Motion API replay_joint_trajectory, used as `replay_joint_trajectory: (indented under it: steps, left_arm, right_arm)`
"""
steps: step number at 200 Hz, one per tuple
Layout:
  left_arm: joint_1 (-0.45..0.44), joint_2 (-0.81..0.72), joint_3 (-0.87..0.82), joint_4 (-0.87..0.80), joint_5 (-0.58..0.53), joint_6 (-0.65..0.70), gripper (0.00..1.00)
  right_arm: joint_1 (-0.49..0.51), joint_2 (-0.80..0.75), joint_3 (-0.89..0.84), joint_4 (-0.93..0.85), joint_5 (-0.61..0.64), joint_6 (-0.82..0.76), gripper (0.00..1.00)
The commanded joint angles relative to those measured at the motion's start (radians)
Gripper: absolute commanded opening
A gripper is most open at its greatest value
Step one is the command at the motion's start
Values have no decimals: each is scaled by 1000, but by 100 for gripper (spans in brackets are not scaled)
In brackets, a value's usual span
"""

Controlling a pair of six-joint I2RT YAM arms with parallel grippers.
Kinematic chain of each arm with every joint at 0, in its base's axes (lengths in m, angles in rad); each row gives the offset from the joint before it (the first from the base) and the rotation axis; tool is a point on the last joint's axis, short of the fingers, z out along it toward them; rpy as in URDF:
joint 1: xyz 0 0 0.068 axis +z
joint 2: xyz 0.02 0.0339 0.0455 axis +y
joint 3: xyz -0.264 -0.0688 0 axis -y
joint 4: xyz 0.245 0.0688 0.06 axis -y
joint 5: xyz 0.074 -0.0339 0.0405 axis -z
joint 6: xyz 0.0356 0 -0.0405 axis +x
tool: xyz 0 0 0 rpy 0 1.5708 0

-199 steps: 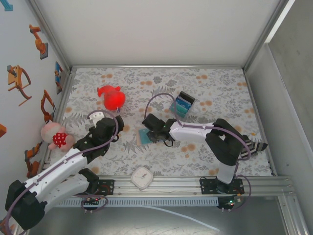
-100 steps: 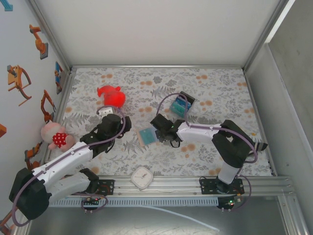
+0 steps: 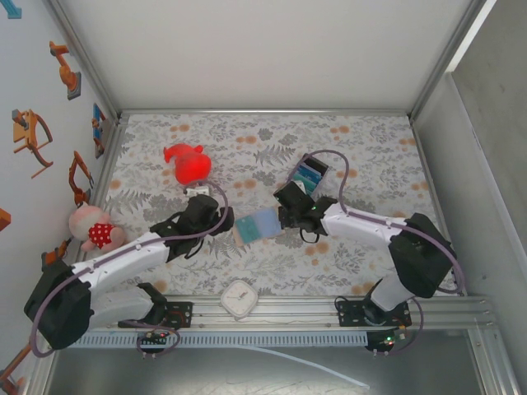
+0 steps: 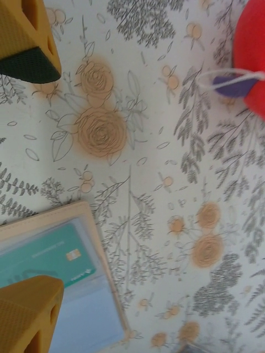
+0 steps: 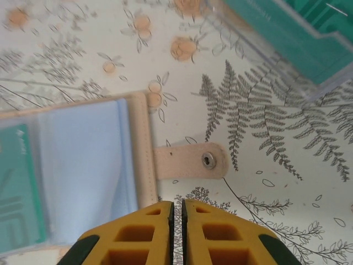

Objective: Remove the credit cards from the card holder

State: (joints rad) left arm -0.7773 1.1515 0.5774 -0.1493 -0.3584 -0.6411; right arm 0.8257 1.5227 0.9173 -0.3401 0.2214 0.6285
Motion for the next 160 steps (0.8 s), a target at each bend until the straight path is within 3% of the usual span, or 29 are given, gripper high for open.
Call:
replay_joint_trajectory:
  steps: [1, 69, 106, 160]
  left_arm:
    - [-33, 47, 19, -1, -10, 19, 86]
    - [-47, 151, -18, 81, 10, -26, 81]
    - [-37, 190, -33, 112, 32, -45, 75]
    - [21, 209, -87, 203, 115, -89, 64]
  right_arm:
    - [-3, -56, 4, -7, -39, 11, 12]
    - [-3, 79, 93, 13, -302, 4, 6]
    - [6, 177, 135, 60, -416, 13, 10]
    - [15, 256, 179, 51, -441, 11, 21]
